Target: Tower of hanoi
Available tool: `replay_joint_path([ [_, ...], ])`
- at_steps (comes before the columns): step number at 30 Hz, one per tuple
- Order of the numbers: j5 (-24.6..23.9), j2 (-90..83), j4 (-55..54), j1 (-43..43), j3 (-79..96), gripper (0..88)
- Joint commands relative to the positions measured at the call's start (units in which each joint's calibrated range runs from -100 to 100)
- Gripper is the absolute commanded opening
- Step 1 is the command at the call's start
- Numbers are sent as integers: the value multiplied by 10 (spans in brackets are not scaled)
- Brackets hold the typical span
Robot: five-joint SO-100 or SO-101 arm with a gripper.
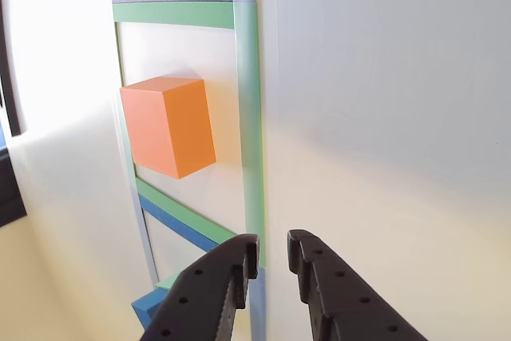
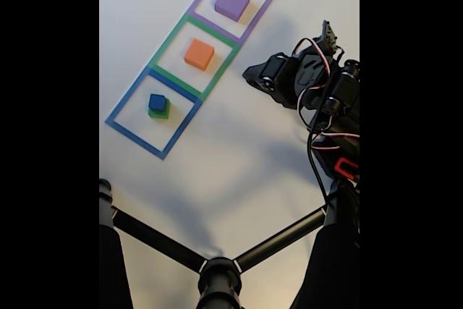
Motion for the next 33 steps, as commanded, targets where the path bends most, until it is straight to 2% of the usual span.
replay_joint_path([
  [1,-11,-6,3,6,5,0],
  [33,-11,-6,3,3,5,0],
])
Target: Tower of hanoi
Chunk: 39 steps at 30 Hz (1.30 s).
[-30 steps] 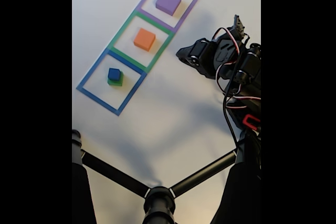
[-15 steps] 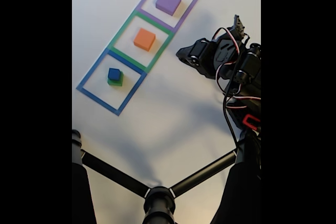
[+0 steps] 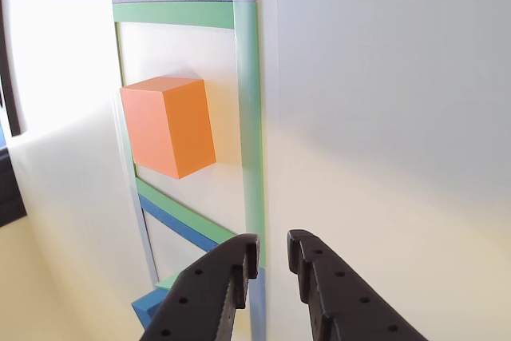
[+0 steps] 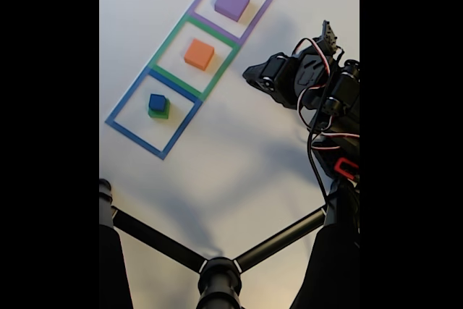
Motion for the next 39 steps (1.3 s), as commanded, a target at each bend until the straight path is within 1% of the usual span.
replay_joint_path([
  [1,-11,-6,3,3,5,0],
  [15,-11,-6,3,6,5,0],
  [20,-11,0,12,-30,0,0],
  [22,-11,16,-9,-31,0,0],
  [25,-11,53,-69,-20,-10,0],
  [29,103,137,-110,7,-94,0],
  [31,128,177,-108,15,-162,0],
  [33,191,230,-85,23,-253,0],
  [35,286,281,-58,32,-347,0],
  [38,502,312,-60,32,-445,0],
  [39,549,317,-61,38,-473,0],
])
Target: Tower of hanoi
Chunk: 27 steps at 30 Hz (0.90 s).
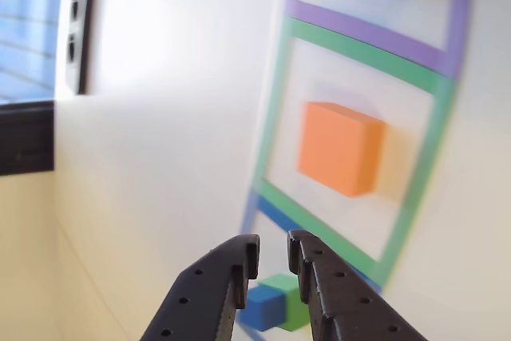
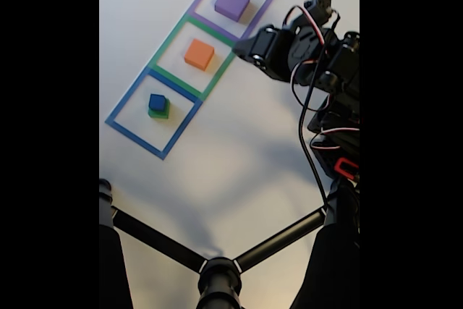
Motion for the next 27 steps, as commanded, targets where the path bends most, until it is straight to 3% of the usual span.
replay_joint_path([
  [1,221,37,6,17,-163,0],
  [3,296,60,34,20,-227,0],
  [4,360,67,49,21,-256,0],
  [5,447,71,62,20,-278,0],
  [6,579,77,81,15,-303,0],
  [7,673,79,92,15,-319,0],
  [9,789,82,113,20,-342,0],
  [10,930,81,131,20,-347,0],
  [11,1033,80,139,20,-350,0],
  [13,1289,79,151,14,-350,0],
  [14,1331,81,159,14,-350,0],
  [16,1329,82,165,16,-348,1],
  [18,1438,76,179,15,-347,17],
  [19,1462,75,184,10,-347,28],
  [20,1515,75,192,7,-347,33],
  [21,1609,75,203,3,-344,32],
  [22,1636,74,210,-4,-343,19],
  [27,1636,64,257,-47,-343,28],
])
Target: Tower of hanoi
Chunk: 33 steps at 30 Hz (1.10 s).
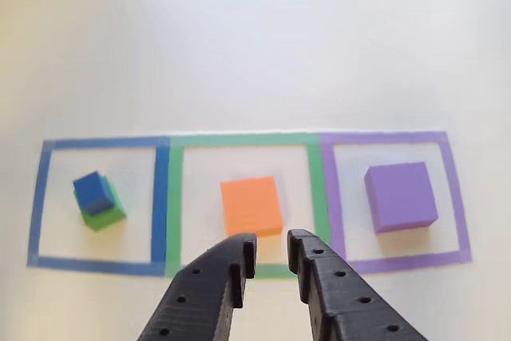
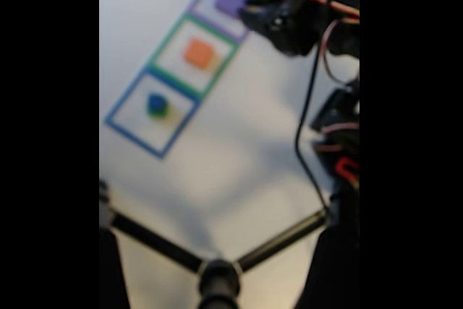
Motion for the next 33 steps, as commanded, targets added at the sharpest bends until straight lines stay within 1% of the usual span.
replay_joint_path([
  [1,23,-15,34,-47,-21,45],
  [5,23,-18,58,-88,-9,64],
  [10,23,-13,38,-151,19,79],
  [13,23,-5,38,-195,28,106],
  [17,23,-5,15,-232,62,124],
  [22,23,5,-55,-240,107,132],
  [25,23,-5,-103,-219,168,204],
  [26,23,-9,-138,-214,198,259],
  [27,23,-11,-171,-209,224,274],
  [33,23,-12,-379,-195,377,303],
])
